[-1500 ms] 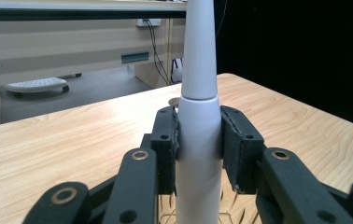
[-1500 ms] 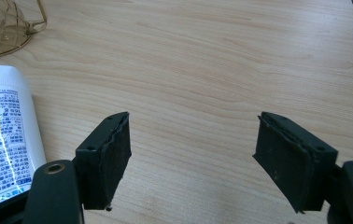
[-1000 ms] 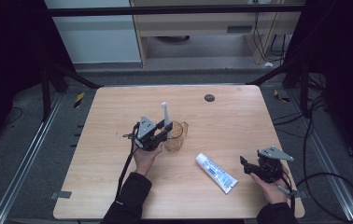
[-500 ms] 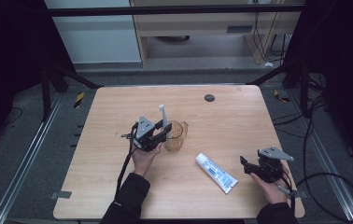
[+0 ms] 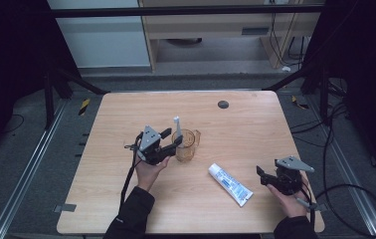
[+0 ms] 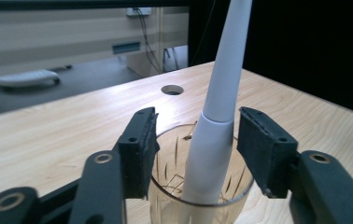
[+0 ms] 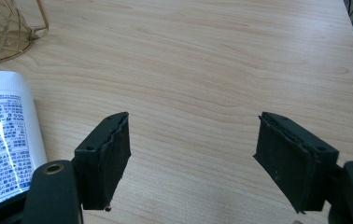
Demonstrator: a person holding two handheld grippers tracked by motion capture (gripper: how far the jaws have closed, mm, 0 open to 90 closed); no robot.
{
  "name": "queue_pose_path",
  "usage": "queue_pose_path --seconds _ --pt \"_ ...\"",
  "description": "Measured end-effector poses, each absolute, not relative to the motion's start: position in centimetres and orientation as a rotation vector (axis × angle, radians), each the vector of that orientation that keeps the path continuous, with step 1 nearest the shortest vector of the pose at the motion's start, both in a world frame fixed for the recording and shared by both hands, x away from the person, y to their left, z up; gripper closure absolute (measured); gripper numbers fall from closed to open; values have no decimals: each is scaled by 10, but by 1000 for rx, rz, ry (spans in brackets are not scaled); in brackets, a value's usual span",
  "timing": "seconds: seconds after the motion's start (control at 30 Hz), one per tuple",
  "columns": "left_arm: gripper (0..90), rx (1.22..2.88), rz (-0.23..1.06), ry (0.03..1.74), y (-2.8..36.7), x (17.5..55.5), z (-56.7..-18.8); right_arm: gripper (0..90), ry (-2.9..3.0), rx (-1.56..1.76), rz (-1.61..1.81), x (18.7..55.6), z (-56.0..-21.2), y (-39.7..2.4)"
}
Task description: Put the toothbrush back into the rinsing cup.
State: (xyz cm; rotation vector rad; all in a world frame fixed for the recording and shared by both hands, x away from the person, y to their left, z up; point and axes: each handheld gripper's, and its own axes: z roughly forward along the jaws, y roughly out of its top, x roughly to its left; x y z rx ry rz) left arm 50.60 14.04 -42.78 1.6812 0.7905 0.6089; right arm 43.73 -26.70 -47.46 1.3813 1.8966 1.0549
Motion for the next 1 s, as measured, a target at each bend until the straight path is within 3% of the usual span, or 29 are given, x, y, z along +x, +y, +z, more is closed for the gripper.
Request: queue_pose_path --seconds 0.43,1.0 --pt "370 1731 636 875 154 497 -419 280 1869 1381 1039 434 -471 -268" --pt "339 1860 629 934 206 472 -424 418 1847 1309 972 427 -458 -269"
